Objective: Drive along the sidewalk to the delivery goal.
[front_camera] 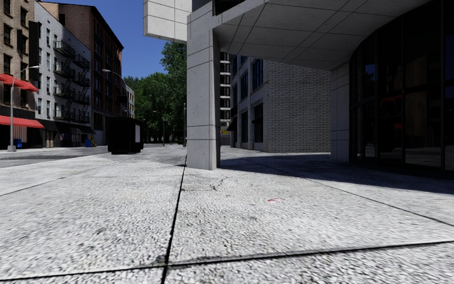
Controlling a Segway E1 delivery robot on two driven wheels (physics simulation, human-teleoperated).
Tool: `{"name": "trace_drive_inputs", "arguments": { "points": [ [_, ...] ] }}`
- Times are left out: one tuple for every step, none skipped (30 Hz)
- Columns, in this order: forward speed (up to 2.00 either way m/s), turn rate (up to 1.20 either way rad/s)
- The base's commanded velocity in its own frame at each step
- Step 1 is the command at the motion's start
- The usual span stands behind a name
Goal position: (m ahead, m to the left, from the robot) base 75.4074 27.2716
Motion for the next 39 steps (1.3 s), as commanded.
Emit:
{"name": "trace_drive_inputs", "arguments": {
  "points": [
    [0.00,0.00],
    [0.00,0.00],
    [0.00,0.00],
    [0.00,0.00],
    [0.00,0.00],
    [0.00,0.00],
    [0.00,0.00],
    [0.00,0.00],
    [0.00,0.00],
    [0.00,0.00],
    [0.00,0.00],
    [0.00,0.00],
    [0.00,0.00],
    [0.00,0.00],
    [0.00,0.00],
    [0.00,0.00],
    [0.00,0.00],
    [0.00,0.00],
    [0.00,0.00],
    [0.00,0.00],
    [0.00,0.00],
    [0.00,0.00],
    [0.00,0.00],
    [0.00,0.00],
    [0.00,0.00],
    [0.00,0.00],
    [0.00,0.00],
    [0.00,0.00],
    [0.00,0.00],
    [0.00,0.00],
    [0.00,0.06],
    [0.00,0.15],
    [0.00,0.17],
    [0.00,0.17],
    [0.00,0.17],
    [0.00,0.17],
    [0.00,0.17],
    [0.00,0.17],
    [0.00,0.18]
  ]
}}
